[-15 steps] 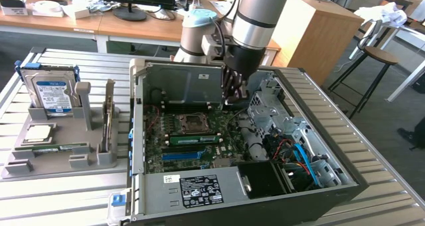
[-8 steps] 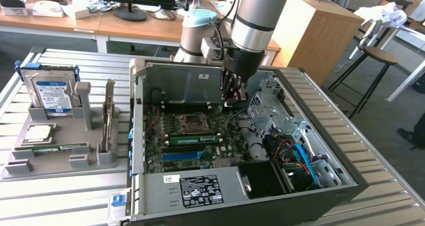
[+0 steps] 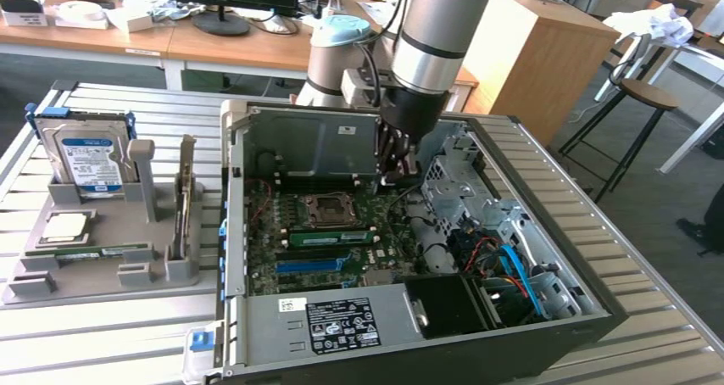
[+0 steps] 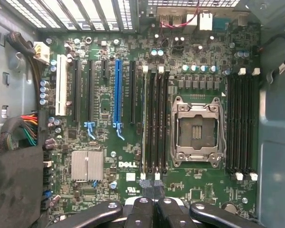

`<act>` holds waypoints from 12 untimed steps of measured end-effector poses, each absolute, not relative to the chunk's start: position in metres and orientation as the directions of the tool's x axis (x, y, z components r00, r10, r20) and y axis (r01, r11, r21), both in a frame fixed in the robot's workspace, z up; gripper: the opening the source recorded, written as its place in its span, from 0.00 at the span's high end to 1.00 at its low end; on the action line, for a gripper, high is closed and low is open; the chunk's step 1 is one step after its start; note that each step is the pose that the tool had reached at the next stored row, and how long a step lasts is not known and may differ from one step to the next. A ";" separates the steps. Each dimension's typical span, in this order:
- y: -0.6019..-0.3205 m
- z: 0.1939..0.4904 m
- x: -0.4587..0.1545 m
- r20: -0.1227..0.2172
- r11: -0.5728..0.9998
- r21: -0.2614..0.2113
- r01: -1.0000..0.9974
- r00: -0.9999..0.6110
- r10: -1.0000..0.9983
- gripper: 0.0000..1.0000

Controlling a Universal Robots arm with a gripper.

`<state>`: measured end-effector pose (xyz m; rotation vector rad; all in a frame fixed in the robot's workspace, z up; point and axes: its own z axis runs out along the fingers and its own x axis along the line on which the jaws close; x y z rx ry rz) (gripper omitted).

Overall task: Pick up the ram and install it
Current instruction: 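Press down the ram until it locks into place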

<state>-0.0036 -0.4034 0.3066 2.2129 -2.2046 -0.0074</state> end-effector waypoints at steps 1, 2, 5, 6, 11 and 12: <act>-0.403 0.306 -0.004 0.009 -0.004 0.016 -1.000 0.004 -1.000 0.90; -0.403 0.305 -0.004 0.009 -0.004 0.016 -1.000 0.004 -1.000 0.90; -0.403 0.303 -0.004 0.009 -0.004 0.016 -1.000 0.004 -1.000 0.90; -0.403 0.302 -0.004 0.009 -0.004 0.016 -1.000 0.004 -1.000 0.90; -0.403 0.299 -0.004 0.009 -0.004 0.016 -1.000 0.004 -1.000 0.90; -0.403 0.298 -0.004 0.009 -0.004 0.016 -1.000 0.004 -1.000 0.90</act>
